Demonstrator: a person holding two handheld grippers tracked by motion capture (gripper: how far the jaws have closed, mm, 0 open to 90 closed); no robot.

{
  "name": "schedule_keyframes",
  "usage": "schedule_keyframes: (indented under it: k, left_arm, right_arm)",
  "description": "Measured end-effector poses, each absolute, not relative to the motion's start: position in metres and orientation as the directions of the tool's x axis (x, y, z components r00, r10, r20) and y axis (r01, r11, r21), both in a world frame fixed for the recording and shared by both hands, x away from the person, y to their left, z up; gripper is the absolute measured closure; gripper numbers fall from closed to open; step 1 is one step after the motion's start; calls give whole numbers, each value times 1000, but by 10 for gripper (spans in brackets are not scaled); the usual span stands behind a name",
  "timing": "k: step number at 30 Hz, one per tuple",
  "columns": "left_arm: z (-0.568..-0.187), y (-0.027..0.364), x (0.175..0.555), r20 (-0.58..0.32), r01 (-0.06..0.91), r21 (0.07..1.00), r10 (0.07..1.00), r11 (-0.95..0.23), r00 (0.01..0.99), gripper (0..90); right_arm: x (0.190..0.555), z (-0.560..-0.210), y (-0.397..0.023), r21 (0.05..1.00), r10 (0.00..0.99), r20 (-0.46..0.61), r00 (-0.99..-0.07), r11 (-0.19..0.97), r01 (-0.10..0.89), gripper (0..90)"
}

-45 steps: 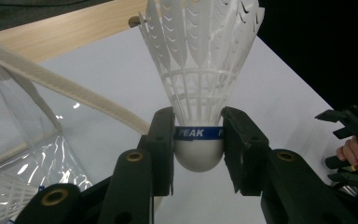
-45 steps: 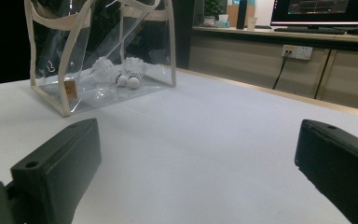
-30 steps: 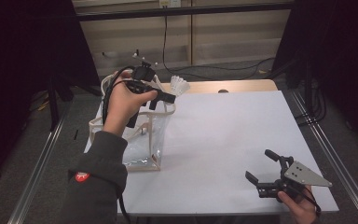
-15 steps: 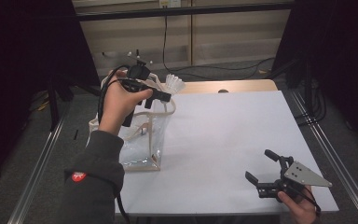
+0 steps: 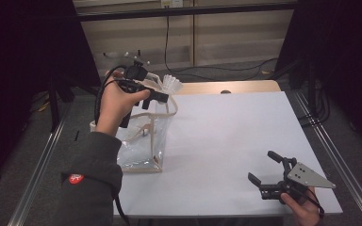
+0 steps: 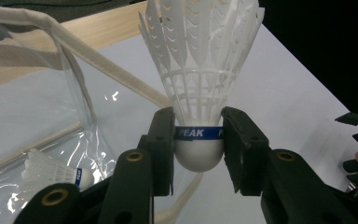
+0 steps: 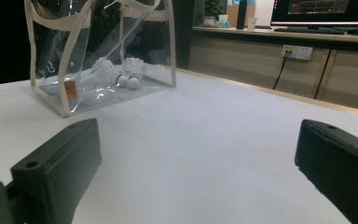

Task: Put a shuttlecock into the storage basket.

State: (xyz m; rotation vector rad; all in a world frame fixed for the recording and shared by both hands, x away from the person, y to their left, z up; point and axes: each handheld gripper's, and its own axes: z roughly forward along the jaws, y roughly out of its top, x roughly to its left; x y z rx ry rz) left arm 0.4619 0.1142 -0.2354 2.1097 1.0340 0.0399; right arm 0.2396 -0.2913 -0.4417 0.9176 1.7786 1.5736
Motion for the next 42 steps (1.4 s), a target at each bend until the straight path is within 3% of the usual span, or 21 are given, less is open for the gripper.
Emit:
schedule_keyframes:
  k: [42]
  left_arm:
    - [-236,140,466,-264,676,644,725,-359,637,655]
  right_arm:
    - [240,-442,-291,992,806,14,-591,63,110,2]
